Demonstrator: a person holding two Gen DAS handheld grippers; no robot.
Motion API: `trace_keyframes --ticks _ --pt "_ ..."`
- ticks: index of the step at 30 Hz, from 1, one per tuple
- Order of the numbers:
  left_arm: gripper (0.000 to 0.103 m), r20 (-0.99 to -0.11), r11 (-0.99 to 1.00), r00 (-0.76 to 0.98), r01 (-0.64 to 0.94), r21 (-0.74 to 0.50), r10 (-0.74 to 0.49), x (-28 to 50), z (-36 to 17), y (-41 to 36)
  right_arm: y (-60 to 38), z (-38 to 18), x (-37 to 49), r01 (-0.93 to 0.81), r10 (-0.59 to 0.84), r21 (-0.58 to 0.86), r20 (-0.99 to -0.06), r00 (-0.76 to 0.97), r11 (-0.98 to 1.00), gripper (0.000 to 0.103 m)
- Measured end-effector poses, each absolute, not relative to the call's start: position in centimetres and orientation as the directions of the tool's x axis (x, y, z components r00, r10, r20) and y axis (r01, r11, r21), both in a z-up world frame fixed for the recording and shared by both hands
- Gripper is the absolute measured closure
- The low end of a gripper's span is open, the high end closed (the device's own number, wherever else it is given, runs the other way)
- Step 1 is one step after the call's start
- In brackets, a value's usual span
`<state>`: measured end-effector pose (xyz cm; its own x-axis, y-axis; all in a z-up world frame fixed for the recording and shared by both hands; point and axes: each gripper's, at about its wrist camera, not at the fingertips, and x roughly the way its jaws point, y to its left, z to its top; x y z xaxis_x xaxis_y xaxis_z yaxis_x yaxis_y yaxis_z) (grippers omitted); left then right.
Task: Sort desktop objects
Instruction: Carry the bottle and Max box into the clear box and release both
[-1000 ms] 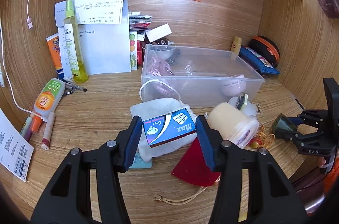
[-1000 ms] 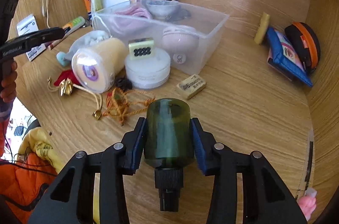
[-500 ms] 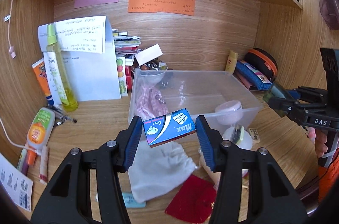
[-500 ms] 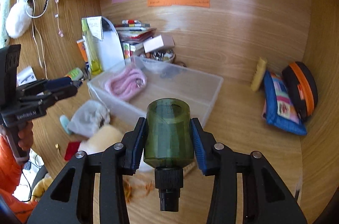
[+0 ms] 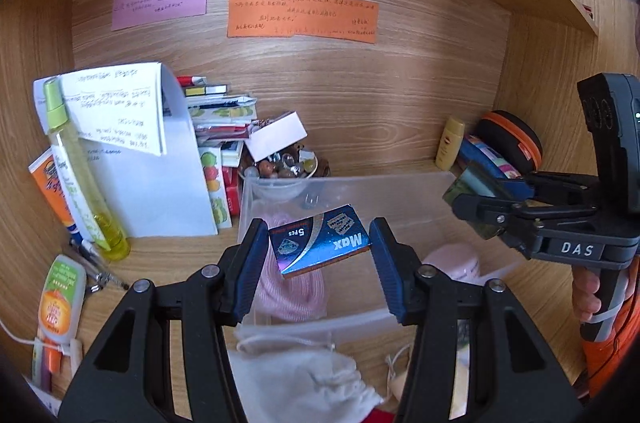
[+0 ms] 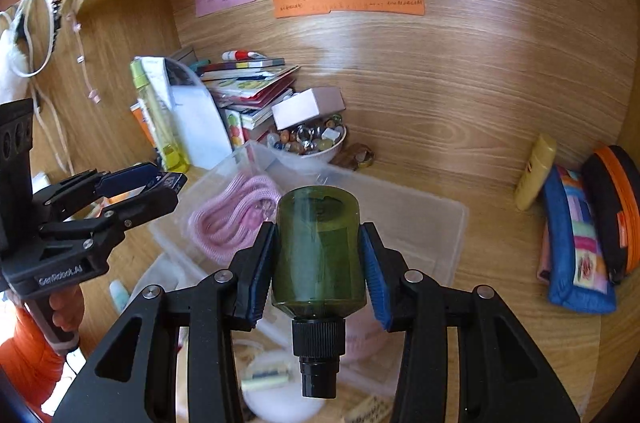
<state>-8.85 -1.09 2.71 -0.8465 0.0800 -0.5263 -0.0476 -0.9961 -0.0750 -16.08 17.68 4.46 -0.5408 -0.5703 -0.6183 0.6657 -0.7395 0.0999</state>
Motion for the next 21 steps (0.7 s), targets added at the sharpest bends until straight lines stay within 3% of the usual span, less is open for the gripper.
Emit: trace_keyframes --ticks 12,21 --pt "0.051 -0.596 -0.986 -0.788 -0.086 -0.142 0.155 -14.3 -0.1 -0.5 15.9 2.2 -19.9 0.636 -0.547 0.138 -0.666 -0.508 -0.759 0.065" --pt "0.051 -0.653 -0.994 -0.750 -0.074 -0.074 0.105 -15.2 -2.6 0.5 16.2 -0.4 -21.4 0.594 -0.481 0.120 -0.720 -0.500 -0.796 0.065"
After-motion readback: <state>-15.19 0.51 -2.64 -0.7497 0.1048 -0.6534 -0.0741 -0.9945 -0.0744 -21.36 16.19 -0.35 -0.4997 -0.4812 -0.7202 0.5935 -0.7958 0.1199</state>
